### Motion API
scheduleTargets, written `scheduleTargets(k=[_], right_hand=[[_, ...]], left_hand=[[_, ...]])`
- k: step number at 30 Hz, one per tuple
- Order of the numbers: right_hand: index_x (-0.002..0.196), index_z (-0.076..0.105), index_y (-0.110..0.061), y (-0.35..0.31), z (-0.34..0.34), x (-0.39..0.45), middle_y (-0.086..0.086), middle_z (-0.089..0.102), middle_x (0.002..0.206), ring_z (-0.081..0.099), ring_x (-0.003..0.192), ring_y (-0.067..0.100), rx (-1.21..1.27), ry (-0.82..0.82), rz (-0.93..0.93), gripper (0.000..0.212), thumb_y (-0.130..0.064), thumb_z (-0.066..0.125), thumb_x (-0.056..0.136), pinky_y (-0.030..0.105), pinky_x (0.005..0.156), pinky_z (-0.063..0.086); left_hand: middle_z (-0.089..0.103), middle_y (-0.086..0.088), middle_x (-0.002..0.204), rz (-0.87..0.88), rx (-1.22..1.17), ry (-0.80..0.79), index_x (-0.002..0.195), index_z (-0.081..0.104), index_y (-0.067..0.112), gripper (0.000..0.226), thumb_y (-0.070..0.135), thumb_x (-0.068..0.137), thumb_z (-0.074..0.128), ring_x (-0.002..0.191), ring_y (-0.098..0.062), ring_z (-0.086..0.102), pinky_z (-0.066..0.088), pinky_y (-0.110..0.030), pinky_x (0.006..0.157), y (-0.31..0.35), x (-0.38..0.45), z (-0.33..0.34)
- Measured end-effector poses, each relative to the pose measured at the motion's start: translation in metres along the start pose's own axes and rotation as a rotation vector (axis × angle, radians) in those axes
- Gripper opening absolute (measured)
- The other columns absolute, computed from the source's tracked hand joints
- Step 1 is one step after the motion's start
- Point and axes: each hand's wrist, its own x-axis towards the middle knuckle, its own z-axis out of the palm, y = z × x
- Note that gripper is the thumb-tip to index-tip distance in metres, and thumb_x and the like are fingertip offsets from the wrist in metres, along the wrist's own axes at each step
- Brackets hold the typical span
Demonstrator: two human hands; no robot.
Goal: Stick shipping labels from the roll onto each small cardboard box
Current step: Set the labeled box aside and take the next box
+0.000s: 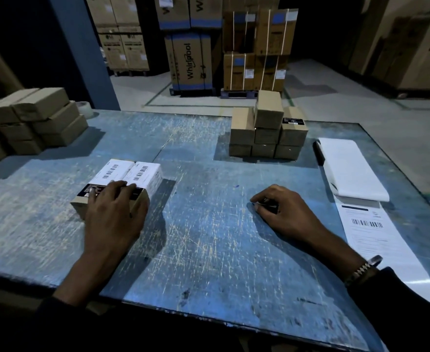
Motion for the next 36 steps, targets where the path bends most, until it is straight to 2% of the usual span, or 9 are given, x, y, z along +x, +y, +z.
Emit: scheduleTargets(k=[4, 9, 13, 16, 20, 23, 30, 33, 36], right_hand=[[0.11, 0.08, -0.029, -0.001, -0.002, 0.0, -0.017, 0.068, 0.104, 0.066, 0.098, 0.001, 0.0, 0.011, 0.008, 0.015, -0.024, 0.072, 0.098, 0.032, 0.087, 0.058], [0.11, 0.08, -0.026, 0.005, -0.005, 0.003, -0.015, 0.069, 0.103, 0.068, 0.092, 0.002, 0.042, 0.085, 0.036, 0.014, -0.023, 0.074, 0.098, 0.031, 0.083, 0.058], [0.108, 0.08, -0.023, 0.01, -0.009, 0.009, -0.009, 0.071, 0.101, 0.067, 0.089, 0.007, 0.0, 0.178, 0.101, 0.015, -0.027, 0.071, 0.096, 0.038, 0.082, 0.059], [0.099, 0.077, -0.021, 0.017, -0.014, 0.017, -0.004, 0.07, 0.094, 0.066, 0.087, 0.016, -0.056, 0.274, 0.178, 0.013, -0.024, 0.07, 0.09, 0.045, 0.078, 0.059], [0.109, 0.078, -0.02, 0.028, -0.025, 0.02, -0.003, 0.07, 0.1, 0.067, 0.088, 0.016, -0.058, 0.382, 0.281, 0.02, -0.027, 0.068, 0.093, 0.042, 0.08, 0.059], [0.115, 0.078, -0.022, 0.035, -0.03, 0.019, -0.004, 0.072, 0.107, 0.068, 0.094, 0.016, -0.083, 0.401, 0.312, 0.026, -0.033, 0.066, 0.094, 0.04, 0.085, 0.059], [0.113, 0.075, -0.028, 0.04, -0.041, 0.022, -0.006, 0.072, 0.109, 0.069, 0.095, 0.017, -0.094, 0.455, 0.358, 0.022, -0.038, 0.064, 0.096, 0.038, 0.08, 0.058], [0.111, 0.075, -0.026, 0.038, -0.048, 0.023, -0.006, 0.073, 0.106, 0.069, 0.093, 0.014, -0.052, 0.499, 0.361, 0.019, -0.034, 0.067, 0.097, 0.033, 0.079, 0.057], [0.112, 0.076, -0.023, 0.033, -0.056, 0.024, -0.007, 0.073, 0.102, 0.067, 0.087, 0.008, 0.017, 0.526, 0.349, 0.016, -0.029, 0.071, 0.098, 0.026, 0.075, 0.051]], left_hand=[[0.071, -0.011, 0.131, 0.136, -0.074, -0.008, 0.12, 0.077, 0.018, 0.038, 0.044, 0.097, 0.061, 0.136, -0.035, 0.056, 0.024, -0.061, 0.126, 0.049, 0.004, 0.005], [0.076, 0.003, 0.114, 0.283, -0.292, -0.083, 0.106, 0.081, 0.026, 0.03, 0.049, 0.093, 0.067, 0.12, -0.024, 0.064, 0.03, -0.059, 0.123, 0.118, 0.036, 0.015], [0.076, 0.001, 0.115, 0.314, -0.394, -0.183, 0.117, 0.077, 0.024, 0.038, 0.053, 0.095, 0.065, 0.109, -0.023, 0.066, 0.045, -0.051, 0.11, 0.166, 0.085, 0.021], [0.07, -0.006, 0.123, 0.256, -0.455, -0.171, 0.135, 0.064, 0.02, 0.058, 0.062, 0.095, 0.062, 0.111, -0.028, 0.065, 0.056, -0.045, 0.094, 0.206, 0.135, 0.034], [0.055, -0.018, 0.151, 0.092, -0.478, -0.192, 0.164, 0.03, 0.011, 0.108, 0.08, 0.088, 0.063, 0.135, -0.035, 0.055, 0.052, -0.046, 0.102, 0.256, 0.197, 0.054], [0.063, -0.018, 0.139, 0.027, -0.479, -0.249, 0.166, 0.022, 0.007, 0.13, 0.091, 0.077, 0.062, 0.123, -0.035, 0.062, 0.051, -0.039, 0.087, 0.278, 0.224, 0.076], [0.068, -0.003, 0.099, 0.023, -0.512, -0.135, 0.117, 0.056, 0.012, 0.065, 0.067, 0.086, 0.07, 0.088, -0.025, 0.067, 0.056, -0.037, 0.067, 0.29, 0.226, 0.109], [0.068, 0.0, 0.095, -0.023, -0.598, -0.062, 0.114, 0.058, 0.015, 0.058, 0.066, 0.089, 0.067, 0.082, -0.02, 0.066, 0.063, -0.041, 0.066, 0.281, 0.212, 0.095], [0.069, -0.001, 0.112, -0.013, -0.806, -0.086, 0.129, 0.06, 0.014, 0.056, 0.056, 0.094, 0.071, 0.089, -0.014, 0.068, 0.067, -0.035, 0.067, 0.261, 0.18, 0.066]])
